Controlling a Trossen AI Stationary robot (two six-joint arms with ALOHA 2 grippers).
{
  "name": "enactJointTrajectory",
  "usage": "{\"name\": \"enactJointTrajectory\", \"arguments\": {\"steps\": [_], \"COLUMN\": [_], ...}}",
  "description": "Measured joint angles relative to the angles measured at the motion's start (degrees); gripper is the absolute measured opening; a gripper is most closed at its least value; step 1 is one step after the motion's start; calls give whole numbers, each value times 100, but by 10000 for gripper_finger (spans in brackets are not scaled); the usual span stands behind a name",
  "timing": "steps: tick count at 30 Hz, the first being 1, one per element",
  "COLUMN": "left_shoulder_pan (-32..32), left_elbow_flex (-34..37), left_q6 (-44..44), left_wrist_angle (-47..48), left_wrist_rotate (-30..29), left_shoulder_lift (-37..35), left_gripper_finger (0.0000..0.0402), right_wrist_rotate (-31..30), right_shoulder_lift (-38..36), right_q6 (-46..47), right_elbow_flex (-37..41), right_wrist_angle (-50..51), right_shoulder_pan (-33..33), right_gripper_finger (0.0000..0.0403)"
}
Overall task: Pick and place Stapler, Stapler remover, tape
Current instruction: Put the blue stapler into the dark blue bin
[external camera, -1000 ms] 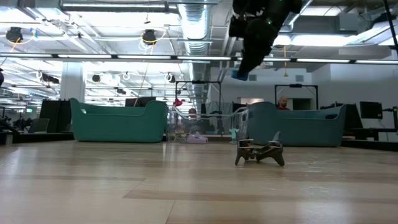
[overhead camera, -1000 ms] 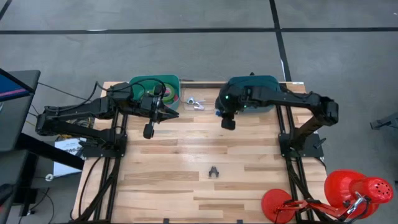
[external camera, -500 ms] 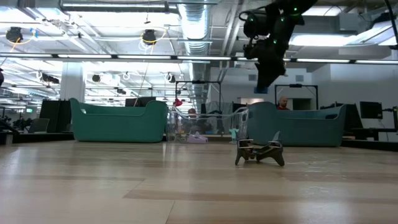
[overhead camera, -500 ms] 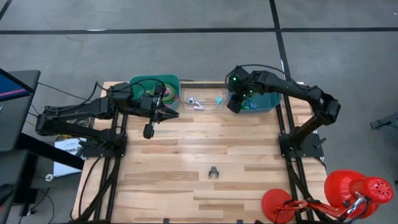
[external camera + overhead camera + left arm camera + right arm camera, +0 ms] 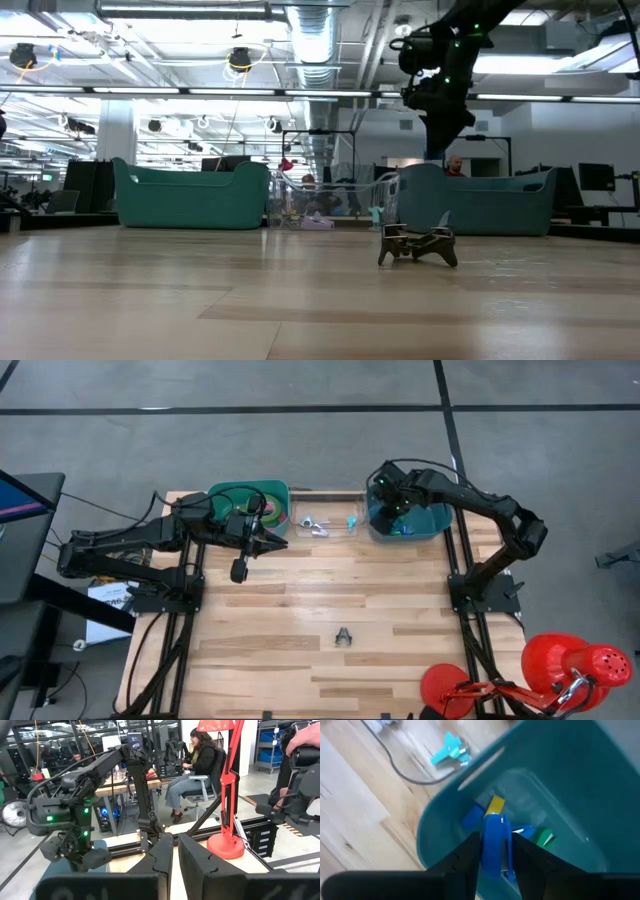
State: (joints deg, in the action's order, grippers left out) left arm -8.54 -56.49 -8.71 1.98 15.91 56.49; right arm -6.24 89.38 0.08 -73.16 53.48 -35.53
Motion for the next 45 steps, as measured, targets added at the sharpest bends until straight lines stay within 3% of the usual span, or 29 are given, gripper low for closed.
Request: {"name": "enactJointTrajectory", "arguments": {"steps": [22, 45], "left_shoulder_pan": [2, 2], "left_elbow_flex": [-2, -2], "left_q6": [0, 0], "left_wrist_angle": [0, -19], "left_wrist_rotate": [1, 0], "left_shoulder_lift": [2, 1], "left_gripper_finger": [21, 21], "right_wrist_rotate": [-285, -284], "right_shoulder_lift": [-4, -4], "right_q6": [159, 297], "right_elbow_flex": [1235, 1265], "right_wrist_angle": [-420, -292], "right_shoulder_pan": [-494, -1154], "right_gripper_finger": [97, 97]}}
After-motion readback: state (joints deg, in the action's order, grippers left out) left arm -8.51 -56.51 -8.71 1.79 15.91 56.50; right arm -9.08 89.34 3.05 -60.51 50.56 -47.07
